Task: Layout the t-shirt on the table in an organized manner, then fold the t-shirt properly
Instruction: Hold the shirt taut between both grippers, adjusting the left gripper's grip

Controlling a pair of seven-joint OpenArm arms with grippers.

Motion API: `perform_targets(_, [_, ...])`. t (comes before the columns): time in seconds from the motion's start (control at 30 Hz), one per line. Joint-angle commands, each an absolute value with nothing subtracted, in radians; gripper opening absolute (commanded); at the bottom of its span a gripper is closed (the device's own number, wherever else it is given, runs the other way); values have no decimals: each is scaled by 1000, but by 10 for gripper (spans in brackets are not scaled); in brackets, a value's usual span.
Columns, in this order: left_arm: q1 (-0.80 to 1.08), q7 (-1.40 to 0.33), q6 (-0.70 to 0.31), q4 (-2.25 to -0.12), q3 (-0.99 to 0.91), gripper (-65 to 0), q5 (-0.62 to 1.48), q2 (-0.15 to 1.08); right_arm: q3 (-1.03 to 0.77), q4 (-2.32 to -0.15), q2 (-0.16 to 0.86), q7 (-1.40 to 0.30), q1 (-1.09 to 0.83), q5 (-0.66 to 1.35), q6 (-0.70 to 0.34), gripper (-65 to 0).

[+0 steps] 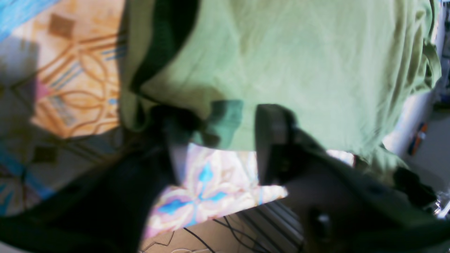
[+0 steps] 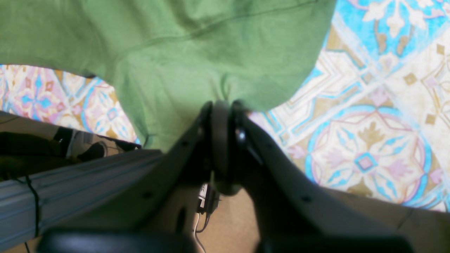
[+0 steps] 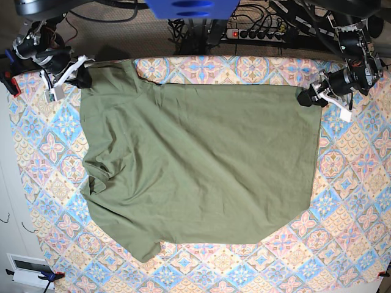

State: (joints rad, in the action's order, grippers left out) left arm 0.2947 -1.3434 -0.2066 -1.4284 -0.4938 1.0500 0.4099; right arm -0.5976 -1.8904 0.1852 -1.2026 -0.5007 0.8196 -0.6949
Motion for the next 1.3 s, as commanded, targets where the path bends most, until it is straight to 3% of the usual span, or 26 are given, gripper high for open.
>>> perform_targets(0.0, [320,-1396,-199,-1426,-489,-415,998,412,-605,-1905,199,-1184,-503,842,-698,-647])
perform_targets(0.17, [340,-1396,-200,-1428,-490,-476,1000,410,-605,-1905,199,-1182,-503,842,-698,-647])
perform_targets(0.2, [341,-1396,-200,-1428,-490,-511,1001,410,-605,-1905,199,-1184,-503,842,-698,-647])
perform_targets(0.27, [341,-1396,-202,-1429,-521,-650,1004,410,-605,-1905,199,-1184,-503,842,-698,-647])
perform_targets(0.63, [418,-1396,-200,-1432,-555,-650,1178,518,-607,-1906,199,-1184,-501,842,-698,-647])
perform_targets(0.7, [417,-1396,-200,-1432,-555,-604,1185,532,-607,-1906,199,-1185,-501,842,-698,-647])
perform_targets(1.0, [432,-1396,-200,-1432,-556,-290,1241,558,-607,-1906,199,-1187,-501,843,-698,-647])
perform_targets(1.07, [447,-1396,-200,-1432,-559,-254,1242,559,-607,-1906,199,-1187,-501,843,-698,-647])
perform_targets(1.27, [473,-1396,-200,-1431,-679,-248,1233,558,-607,-1906,199,-1184,-501,845,-698,-647])
